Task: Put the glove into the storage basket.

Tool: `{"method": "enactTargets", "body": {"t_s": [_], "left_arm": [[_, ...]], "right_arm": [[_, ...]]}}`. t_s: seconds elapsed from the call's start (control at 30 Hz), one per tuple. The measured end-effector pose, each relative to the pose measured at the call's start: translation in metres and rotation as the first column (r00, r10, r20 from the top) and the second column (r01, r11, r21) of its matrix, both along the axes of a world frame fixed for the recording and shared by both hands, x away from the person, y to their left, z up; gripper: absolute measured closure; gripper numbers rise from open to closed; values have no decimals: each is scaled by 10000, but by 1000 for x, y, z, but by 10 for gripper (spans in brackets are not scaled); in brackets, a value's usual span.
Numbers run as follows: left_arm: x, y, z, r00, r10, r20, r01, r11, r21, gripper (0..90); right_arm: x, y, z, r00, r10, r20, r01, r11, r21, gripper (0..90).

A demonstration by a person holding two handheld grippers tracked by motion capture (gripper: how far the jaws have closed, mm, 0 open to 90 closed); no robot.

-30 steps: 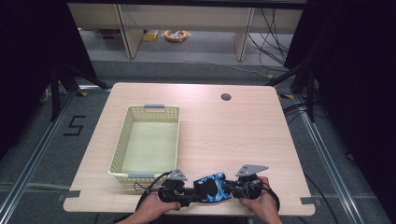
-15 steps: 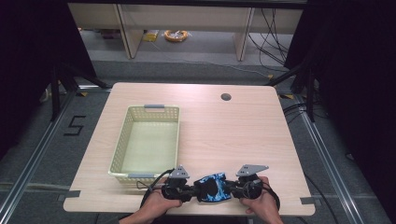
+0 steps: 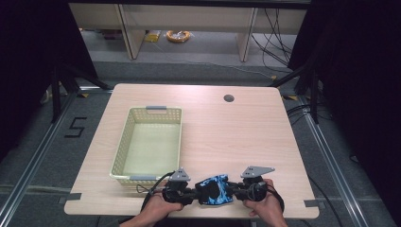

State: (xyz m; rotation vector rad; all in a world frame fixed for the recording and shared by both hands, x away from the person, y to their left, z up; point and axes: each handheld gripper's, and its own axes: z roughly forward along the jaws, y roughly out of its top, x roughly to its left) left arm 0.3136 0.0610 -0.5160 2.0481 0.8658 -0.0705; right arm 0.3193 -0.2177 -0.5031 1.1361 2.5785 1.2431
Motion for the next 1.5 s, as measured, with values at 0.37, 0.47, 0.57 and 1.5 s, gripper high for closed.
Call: {"method": "enactTargets", "body": {"t_s": [0.37,0.47,0.57,1.5], "left_arm": [[-4,4,4,9953,581,-780,-556,9979,337,583],[-4,3,3,9945,388,-970,-365,9990,262,590],[-3,-2,2,9936,272,-1097,-254,9995,179,611],[-1,14,39,9989,-225,415,264,9951,-957,863]], "right_arm": [[-1,1,-1,9998,-7,-187,9,10000,69,792],[-2,3,-2,9996,-27,-269,29,10000,76,791],[-1,3,-2,9999,-5,-153,5,10000,25,791],[-8,1,27,9997,-179,139,160,9918,1265,803]]}}
